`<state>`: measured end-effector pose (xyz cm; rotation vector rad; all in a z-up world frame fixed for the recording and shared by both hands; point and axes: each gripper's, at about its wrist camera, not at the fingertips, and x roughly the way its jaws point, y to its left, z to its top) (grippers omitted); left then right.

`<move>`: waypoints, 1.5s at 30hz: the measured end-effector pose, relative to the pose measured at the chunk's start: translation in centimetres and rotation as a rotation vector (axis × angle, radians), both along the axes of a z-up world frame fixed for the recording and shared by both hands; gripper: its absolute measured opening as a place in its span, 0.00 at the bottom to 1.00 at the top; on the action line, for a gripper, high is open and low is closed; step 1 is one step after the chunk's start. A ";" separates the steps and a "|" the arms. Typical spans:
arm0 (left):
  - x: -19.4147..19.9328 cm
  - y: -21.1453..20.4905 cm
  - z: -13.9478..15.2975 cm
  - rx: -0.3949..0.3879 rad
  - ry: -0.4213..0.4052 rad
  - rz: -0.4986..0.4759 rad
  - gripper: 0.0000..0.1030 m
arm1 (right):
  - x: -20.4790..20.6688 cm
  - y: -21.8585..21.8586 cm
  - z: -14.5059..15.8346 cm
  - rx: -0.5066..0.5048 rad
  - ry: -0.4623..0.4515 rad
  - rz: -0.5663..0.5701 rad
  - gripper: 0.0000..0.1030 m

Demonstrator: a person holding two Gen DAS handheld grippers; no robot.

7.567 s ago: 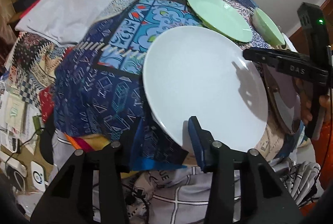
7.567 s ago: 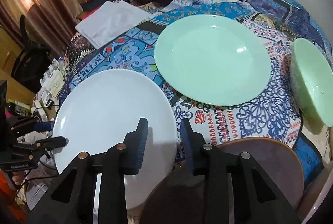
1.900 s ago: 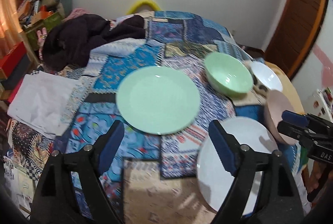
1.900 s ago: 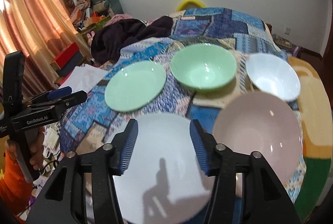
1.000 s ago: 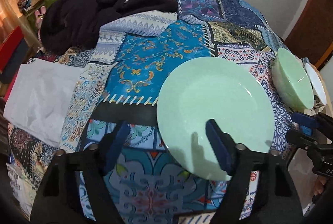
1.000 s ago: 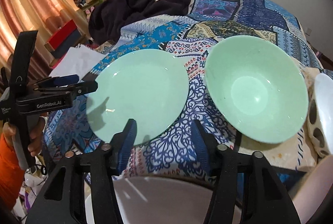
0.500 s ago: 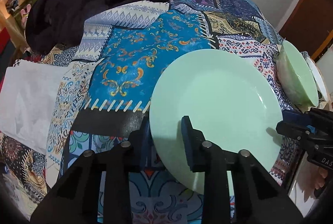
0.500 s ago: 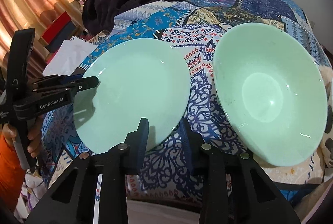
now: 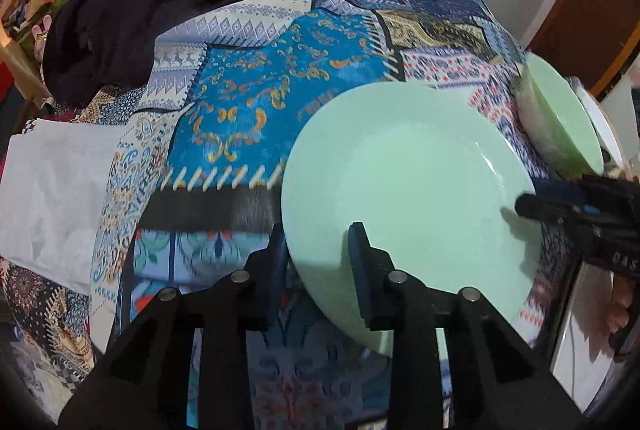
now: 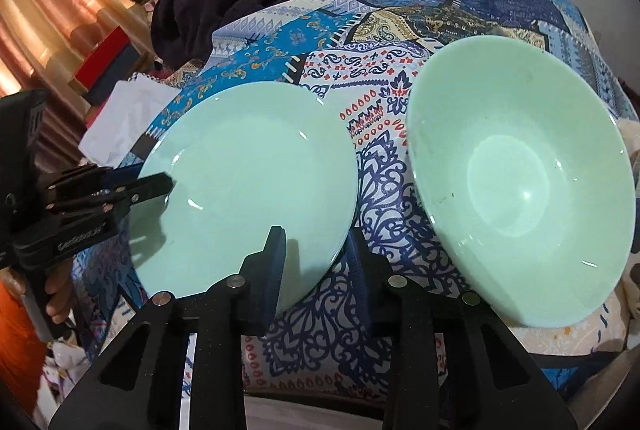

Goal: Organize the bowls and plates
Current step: 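Grasp the mint green plate rim with the left tool and lift it, then carry the mint green plate with the left tool toward the stacked plates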

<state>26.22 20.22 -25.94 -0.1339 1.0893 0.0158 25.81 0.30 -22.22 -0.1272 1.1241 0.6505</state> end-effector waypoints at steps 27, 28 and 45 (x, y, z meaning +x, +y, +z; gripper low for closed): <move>-4.3 -0.4 -0.2 -0.004 -0.015 0.060 0.30 | -1.2 1.6 -0.5 -0.030 -0.017 0.082 0.30; -4.5 -0.4 -0.2 -0.006 -0.016 0.061 0.30 | -1.2 1.5 -0.4 -0.020 -0.015 0.077 0.30; -6.8 -0.2 4.1 -0.038 -0.092 0.096 0.30 | -2.9 1.0 4.0 0.076 -0.110 0.068 0.30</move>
